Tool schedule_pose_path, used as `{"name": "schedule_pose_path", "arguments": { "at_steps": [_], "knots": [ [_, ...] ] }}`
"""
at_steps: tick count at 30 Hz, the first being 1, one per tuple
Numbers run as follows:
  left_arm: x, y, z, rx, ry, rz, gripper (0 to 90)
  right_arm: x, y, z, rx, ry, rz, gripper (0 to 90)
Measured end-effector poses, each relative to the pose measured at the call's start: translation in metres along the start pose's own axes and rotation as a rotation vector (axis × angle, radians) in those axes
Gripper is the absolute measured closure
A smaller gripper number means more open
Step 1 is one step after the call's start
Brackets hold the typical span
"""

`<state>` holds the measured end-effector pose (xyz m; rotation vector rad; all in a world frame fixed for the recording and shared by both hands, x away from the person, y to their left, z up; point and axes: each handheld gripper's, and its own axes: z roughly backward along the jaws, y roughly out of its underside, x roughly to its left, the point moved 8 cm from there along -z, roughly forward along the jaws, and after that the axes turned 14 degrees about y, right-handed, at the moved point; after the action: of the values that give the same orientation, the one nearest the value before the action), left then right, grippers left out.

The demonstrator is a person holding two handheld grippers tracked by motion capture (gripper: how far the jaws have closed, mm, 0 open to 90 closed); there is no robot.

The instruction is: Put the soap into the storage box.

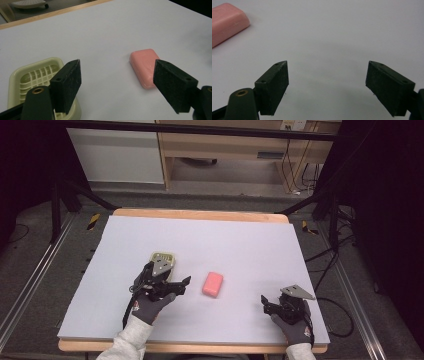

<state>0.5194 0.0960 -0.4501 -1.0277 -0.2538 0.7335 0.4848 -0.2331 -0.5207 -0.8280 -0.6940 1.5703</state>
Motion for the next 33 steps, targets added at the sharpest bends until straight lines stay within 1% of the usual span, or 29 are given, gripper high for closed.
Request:
{"name": "schedule_pose_path", "arguments": {
  "at_steps": [7,13,14,15,16,22,25,28,31,33],
  "knots": [
    [-0.001,-0.003,-0.005,0.002,0.004,0.002,22.2,0.000,0.000,0.000,0.000,0.001,-0.001,18.6],
    [-0.008,-0.007,-0.014,0.008,0.011,-0.011,22.2,-0.001,0.000,0.000,0.000,0.001,-0.002,18.7],
    [-0.008,-0.007,-0.015,0.015,0.013,-0.017,22.2,-0.001,0.000,0.000,0.000,0.001,-0.003,18.7],
    [-0.009,-0.008,-0.017,0.011,0.015,-0.014,22.2,-0.001,0.000,0.000,0.001,0.001,-0.003,18.6],
    [-0.010,-0.008,-0.018,0.018,0.015,-0.019,22.2,-0.001,0.000,0.000,0.000,0.001,0.000,18.6],
    [-0.015,-0.008,-0.026,0.021,0.022,-0.018,22.1,-0.001,0.000,0.000,0.001,0.003,-0.006,18.5],
    [-0.018,-0.008,-0.033,0.037,0.028,-0.028,22.1,0.000,0.000,0.000,0.001,0.001,-0.006,18.4],
    [-0.020,-0.008,-0.036,0.042,0.031,-0.031,22.1,0.000,0.000,0.000,0.002,0.001,-0.006,18.4],
    [-0.023,-0.008,-0.043,0.050,0.033,-0.038,22.0,0.000,0.000,0.000,0.002,0.000,-0.008,18.4],
    [-0.023,-0.008,-0.044,0.056,0.034,-0.040,22.0,0.000,0.000,0.000,0.003,-0.001,-0.008,18.4]
  ]
}}
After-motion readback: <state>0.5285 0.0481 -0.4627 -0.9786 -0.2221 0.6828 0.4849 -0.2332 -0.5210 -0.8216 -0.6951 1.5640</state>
